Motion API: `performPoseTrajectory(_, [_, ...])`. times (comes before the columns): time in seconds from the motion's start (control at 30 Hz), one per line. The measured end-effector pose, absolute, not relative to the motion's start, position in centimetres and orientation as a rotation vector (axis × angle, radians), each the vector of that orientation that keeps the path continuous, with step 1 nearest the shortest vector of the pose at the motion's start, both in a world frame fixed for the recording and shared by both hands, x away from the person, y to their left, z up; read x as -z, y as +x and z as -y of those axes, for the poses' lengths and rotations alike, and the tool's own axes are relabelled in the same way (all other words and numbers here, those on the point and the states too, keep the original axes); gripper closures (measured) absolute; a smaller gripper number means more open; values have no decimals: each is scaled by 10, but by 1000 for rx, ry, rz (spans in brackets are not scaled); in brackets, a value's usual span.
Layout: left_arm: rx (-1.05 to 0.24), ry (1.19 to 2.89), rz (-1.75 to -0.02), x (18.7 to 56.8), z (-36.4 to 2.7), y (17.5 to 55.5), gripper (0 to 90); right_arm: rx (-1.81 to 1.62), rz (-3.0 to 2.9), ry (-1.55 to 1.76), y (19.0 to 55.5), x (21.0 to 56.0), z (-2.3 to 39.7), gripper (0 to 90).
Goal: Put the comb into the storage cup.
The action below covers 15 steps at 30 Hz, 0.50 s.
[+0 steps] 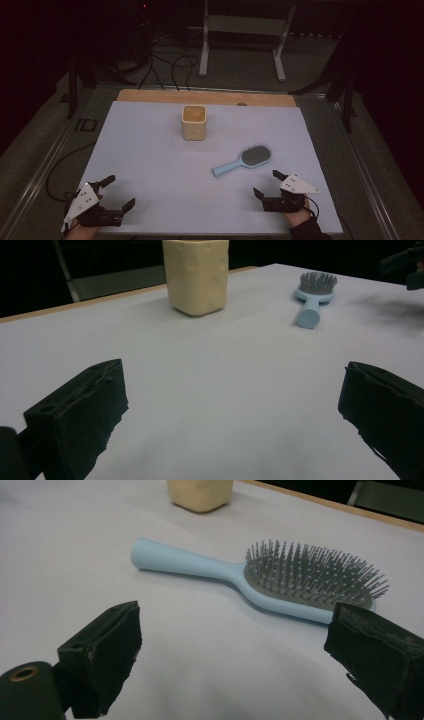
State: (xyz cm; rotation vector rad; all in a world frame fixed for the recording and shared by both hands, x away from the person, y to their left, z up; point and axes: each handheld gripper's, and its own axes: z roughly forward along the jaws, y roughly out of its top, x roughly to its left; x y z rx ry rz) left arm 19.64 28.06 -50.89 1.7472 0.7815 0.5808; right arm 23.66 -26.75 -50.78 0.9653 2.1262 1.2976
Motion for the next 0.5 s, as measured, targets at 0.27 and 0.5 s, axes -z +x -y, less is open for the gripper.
performPoseTrajectory(0.27, [-578,1737,-784,509,-282,196,0,-1302,-2126,932,233,504,266,76])
performPoseTrajectory(0.5, [-577,1735,-777,509,-281,196,0,-1314,-2137,937,232,502,263,78])
